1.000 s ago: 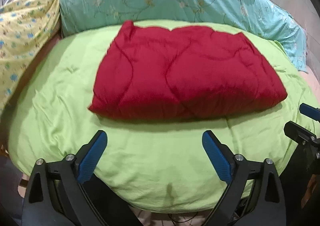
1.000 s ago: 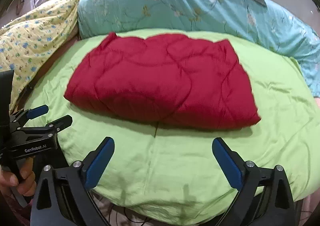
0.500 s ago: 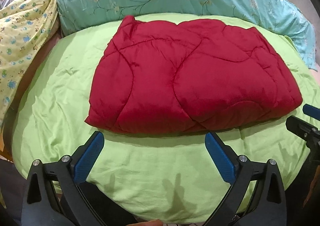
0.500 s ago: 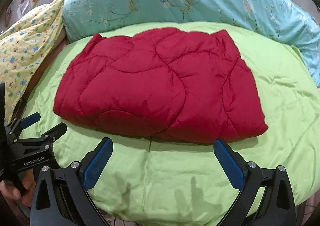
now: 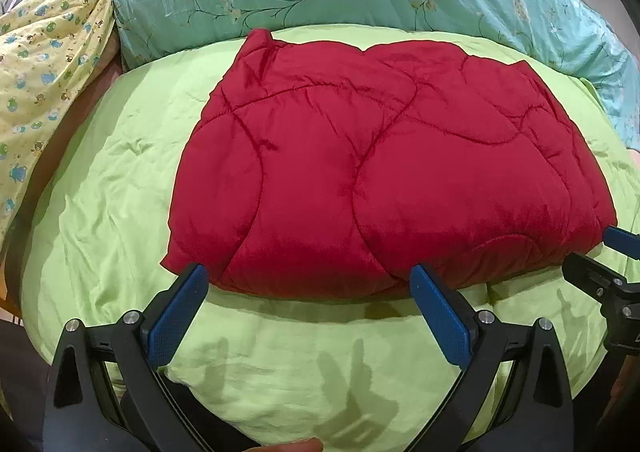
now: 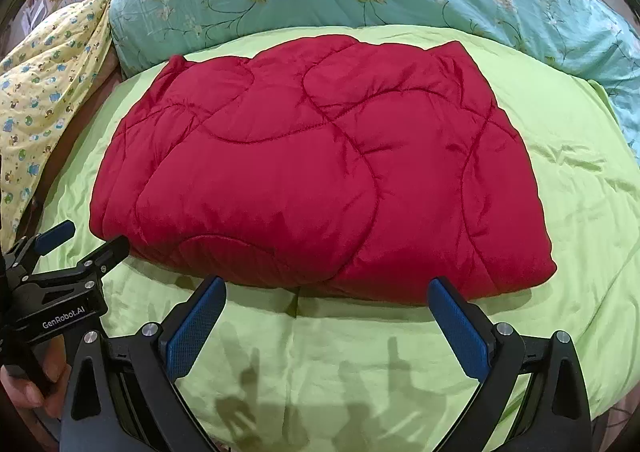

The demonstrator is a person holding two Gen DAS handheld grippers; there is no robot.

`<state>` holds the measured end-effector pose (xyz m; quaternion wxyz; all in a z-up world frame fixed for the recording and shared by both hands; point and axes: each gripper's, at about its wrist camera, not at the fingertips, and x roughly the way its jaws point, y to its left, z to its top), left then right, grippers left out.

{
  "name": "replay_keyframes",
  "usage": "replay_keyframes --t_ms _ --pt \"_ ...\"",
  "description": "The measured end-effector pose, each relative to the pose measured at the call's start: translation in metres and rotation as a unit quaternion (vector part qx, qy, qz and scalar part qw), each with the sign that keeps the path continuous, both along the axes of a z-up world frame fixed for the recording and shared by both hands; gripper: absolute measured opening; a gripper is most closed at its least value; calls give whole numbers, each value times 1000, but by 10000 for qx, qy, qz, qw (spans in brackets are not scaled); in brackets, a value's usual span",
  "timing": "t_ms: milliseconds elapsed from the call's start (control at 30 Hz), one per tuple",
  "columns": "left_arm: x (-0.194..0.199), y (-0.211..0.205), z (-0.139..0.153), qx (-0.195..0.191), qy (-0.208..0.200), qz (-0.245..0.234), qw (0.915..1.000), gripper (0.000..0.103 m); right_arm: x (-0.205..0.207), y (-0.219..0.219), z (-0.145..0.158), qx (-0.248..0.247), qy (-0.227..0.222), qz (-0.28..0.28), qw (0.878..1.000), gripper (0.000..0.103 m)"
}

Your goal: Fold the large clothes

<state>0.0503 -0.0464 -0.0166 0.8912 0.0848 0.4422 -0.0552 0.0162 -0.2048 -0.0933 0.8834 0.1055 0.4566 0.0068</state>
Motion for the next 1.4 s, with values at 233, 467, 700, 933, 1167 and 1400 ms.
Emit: replay_keyframes --t_ms 233,467,700,933,1167,1400 --pt "4 0 2 10 -33 36 10000 102 5 -1 2 -38 -24 19 10000 102" --pt "7 1 2 15 -33 67 10000 102 11 -2 6 -60 -35 29 10000 102" --pt "9 3 5 21 -86 89 9999 102 14 -2 10 -63 -81 18 9999 102" --pt "11 4 8 3 -115 106 9999 102 16 -4 14 -77 -124 33 9999 102" --pt "12 4 11 -14 -150 89 9998 102 17 -3 18 -88 -167 47 9998 102" --pt "14 4 14 -11 -194 81 9998 102 16 -3 21 -85 -198 68 9997 102"
